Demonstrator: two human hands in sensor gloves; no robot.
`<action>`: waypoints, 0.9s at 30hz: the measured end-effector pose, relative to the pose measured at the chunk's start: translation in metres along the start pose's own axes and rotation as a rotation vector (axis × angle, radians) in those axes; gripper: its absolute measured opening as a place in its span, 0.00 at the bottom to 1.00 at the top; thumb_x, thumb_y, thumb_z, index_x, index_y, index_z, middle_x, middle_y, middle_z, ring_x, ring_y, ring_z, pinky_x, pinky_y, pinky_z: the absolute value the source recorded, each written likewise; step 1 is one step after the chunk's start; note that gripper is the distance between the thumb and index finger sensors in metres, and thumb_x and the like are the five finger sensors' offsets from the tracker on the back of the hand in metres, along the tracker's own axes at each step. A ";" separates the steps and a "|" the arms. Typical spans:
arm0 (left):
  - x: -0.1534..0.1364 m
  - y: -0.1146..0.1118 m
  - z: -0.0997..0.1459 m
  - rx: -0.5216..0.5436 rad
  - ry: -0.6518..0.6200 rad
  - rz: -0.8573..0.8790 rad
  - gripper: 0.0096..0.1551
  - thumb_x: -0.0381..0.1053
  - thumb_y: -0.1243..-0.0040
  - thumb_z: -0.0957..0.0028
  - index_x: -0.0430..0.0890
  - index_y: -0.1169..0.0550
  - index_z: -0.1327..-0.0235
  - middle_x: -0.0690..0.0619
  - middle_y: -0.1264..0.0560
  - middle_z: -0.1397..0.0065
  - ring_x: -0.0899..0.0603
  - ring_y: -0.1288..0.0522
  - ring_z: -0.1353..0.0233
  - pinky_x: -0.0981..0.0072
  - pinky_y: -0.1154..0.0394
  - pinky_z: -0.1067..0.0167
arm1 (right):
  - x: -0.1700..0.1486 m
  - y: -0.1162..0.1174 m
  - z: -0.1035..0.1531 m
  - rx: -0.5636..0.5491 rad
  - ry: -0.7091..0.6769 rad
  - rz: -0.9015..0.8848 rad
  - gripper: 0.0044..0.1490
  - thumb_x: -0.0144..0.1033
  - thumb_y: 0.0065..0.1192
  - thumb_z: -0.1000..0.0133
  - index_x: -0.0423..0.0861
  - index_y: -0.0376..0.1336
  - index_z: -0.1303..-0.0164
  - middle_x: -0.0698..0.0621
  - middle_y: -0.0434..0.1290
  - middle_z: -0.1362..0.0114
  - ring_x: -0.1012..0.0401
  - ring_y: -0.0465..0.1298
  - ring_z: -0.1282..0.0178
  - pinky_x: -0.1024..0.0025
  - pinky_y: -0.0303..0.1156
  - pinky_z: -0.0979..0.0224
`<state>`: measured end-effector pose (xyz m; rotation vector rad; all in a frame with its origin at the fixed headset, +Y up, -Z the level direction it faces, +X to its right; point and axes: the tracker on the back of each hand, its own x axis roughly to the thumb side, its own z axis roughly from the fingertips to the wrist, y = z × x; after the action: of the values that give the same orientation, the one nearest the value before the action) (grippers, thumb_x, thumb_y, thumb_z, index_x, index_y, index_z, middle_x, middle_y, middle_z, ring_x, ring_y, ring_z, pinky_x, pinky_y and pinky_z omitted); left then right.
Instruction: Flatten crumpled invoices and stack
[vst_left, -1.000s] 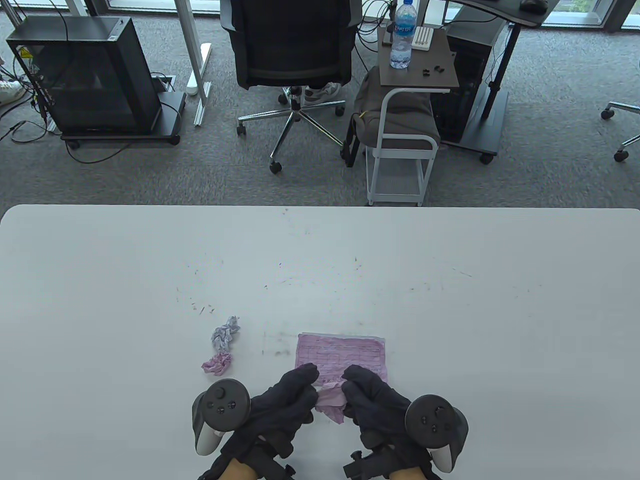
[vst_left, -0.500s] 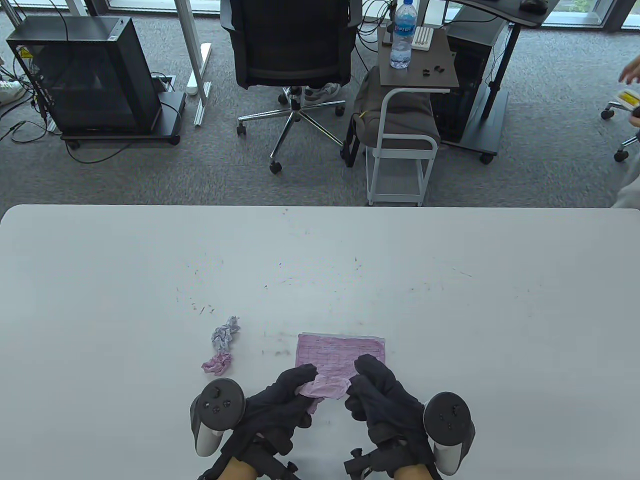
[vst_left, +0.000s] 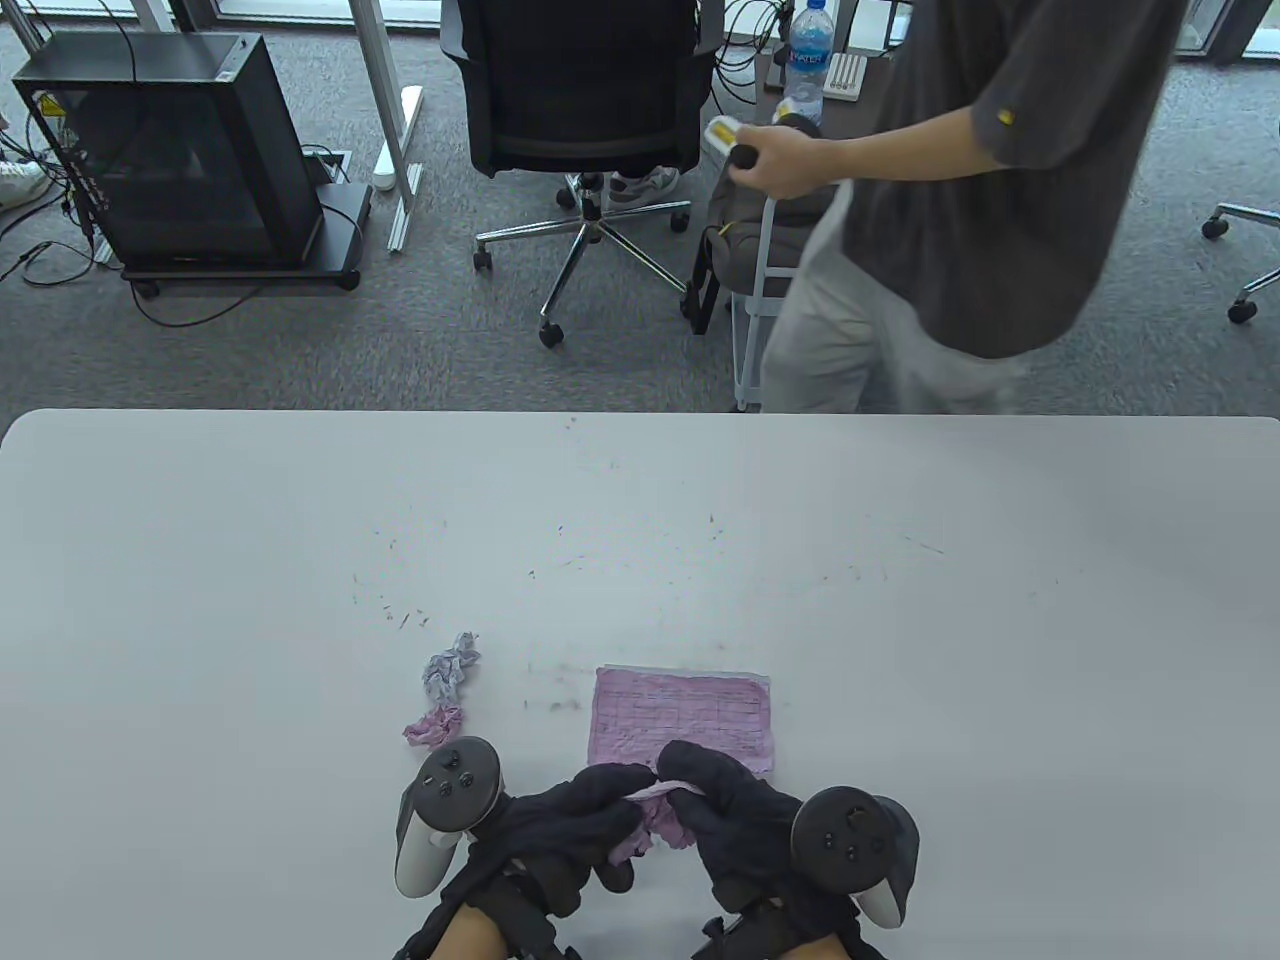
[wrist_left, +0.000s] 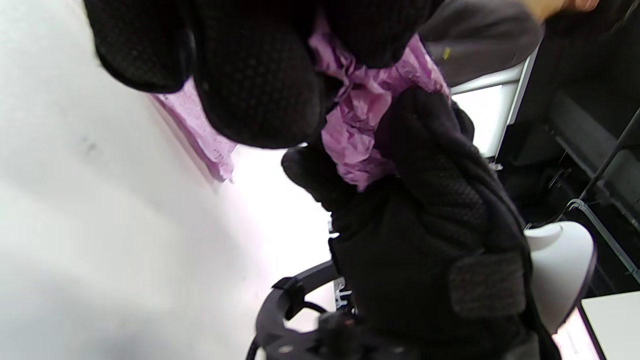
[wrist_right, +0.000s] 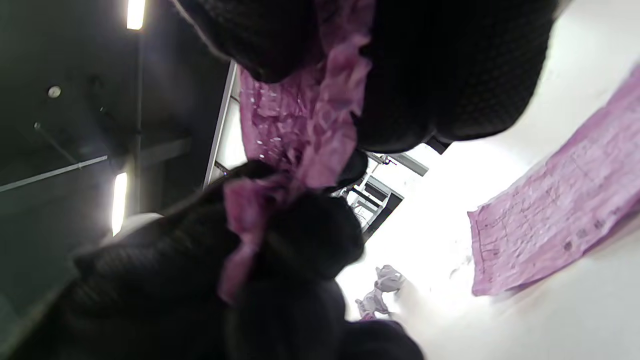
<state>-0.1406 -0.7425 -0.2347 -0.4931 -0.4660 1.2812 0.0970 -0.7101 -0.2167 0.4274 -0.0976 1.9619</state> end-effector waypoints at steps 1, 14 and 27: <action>-0.001 -0.001 -0.002 -0.022 0.018 -0.028 0.27 0.42 0.42 0.38 0.36 0.28 0.26 0.39 0.22 0.41 0.42 0.15 0.56 0.36 0.25 0.41 | -0.002 -0.004 0.001 -0.022 0.025 0.007 0.25 0.29 0.62 0.42 0.39 0.63 0.35 0.34 0.78 0.41 0.49 0.82 0.52 0.55 0.82 0.51; 0.004 -0.003 -0.001 0.002 -0.045 -0.182 0.54 0.64 0.35 0.47 0.38 0.42 0.17 0.34 0.42 0.20 0.25 0.34 0.25 0.26 0.36 0.34 | -0.001 0.005 -0.003 0.100 0.060 0.275 0.25 0.41 0.70 0.43 0.39 0.68 0.42 0.50 0.81 0.64 0.62 0.80 0.73 0.66 0.81 0.66; -0.006 0.016 0.007 0.193 0.033 -0.154 0.24 0.46 0.38 0.39 0.41 0.26 0.31 0.39 0.26 0.30 0.30 0.21 0.36 0.31 0.30 0.38 | -0.015 -0.004 0.000 0.089 0.178 0.197 0.24 0.43 0.67 0.42 0.40 0.69 0.43 0.51 0.80 0.64 0.62 0.80 0.72 0.65 0.82 0.65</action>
<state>-0.1584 -0.7445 -0.2387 -0.3098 -0.3418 1.1540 0.1063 -0.7218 -0.2222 0.3077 0.0643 2.1958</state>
